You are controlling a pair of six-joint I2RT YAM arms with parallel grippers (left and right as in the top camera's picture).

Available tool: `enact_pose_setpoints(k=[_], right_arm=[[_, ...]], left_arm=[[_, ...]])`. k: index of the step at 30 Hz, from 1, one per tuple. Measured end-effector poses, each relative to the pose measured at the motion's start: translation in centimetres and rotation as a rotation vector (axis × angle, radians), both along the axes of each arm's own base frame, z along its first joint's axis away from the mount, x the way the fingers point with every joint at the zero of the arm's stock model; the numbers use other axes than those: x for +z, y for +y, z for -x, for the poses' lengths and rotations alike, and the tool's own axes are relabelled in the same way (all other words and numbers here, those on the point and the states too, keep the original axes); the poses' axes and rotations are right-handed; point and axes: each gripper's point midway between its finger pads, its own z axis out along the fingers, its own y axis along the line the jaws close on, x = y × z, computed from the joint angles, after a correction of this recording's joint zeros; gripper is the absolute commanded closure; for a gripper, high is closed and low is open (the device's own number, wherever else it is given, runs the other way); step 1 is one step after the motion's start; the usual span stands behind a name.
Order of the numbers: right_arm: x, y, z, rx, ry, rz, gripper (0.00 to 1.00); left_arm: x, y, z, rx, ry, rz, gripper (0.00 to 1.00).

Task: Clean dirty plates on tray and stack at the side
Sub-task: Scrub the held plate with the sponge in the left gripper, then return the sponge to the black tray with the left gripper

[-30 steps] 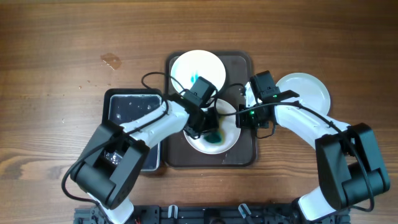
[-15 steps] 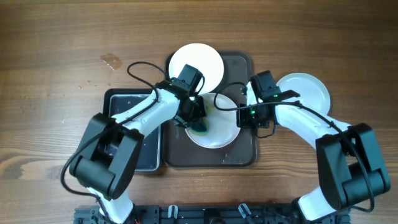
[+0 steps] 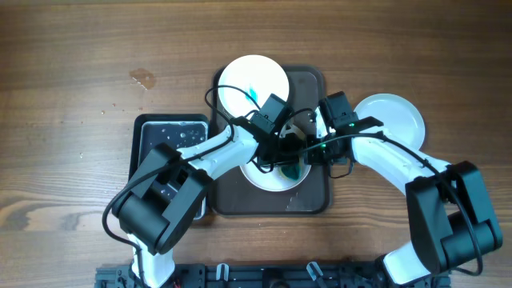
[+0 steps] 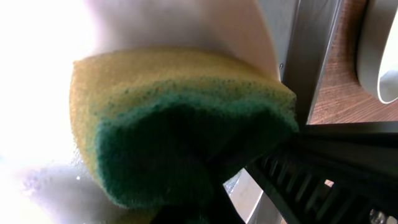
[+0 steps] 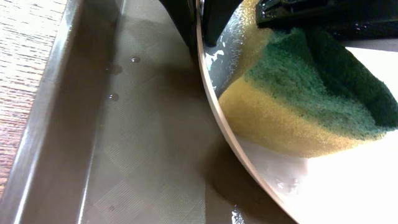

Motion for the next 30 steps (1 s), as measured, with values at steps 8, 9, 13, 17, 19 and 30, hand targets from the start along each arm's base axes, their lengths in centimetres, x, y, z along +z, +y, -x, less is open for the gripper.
enact_pose_setpoints(k=[8,9,13,17,19,30], right_arm=[[0.1,1.8,1.0,0.051,0.018,-0.038,0.96],[0.2,2.1,1.2,0.059,0.021,-0.048,0.96],[0.2,2.8,1.4,0.074,0.03,-0.076,0.96],[0.3,3.0,1.4,0.076,0.029,-0.083,0.96],[0.3,3.0,1.4,0.071,0.031,-0.086,0.96],[0.3,3.0,1.5,0.061,0.036,-0.087,0.95]], left_arm=[[-0.5,3.4,1.6,0.067,0.13,-0.173,0.96],[-0.5,4.2,1.7,0.09,0.153,-0.203,0.96],[-0.6,7.6,1.7,0.16,0.183,-0.338,0.96],[-0.6,10.0,1.4,0.186,0.147,-0.462,0.96],[-0.6,11.3,1.3,0.199,0.131,-0.527,0.96],[0.6,16.5,0.4,0.313,0.064,-0.787,0.96]])
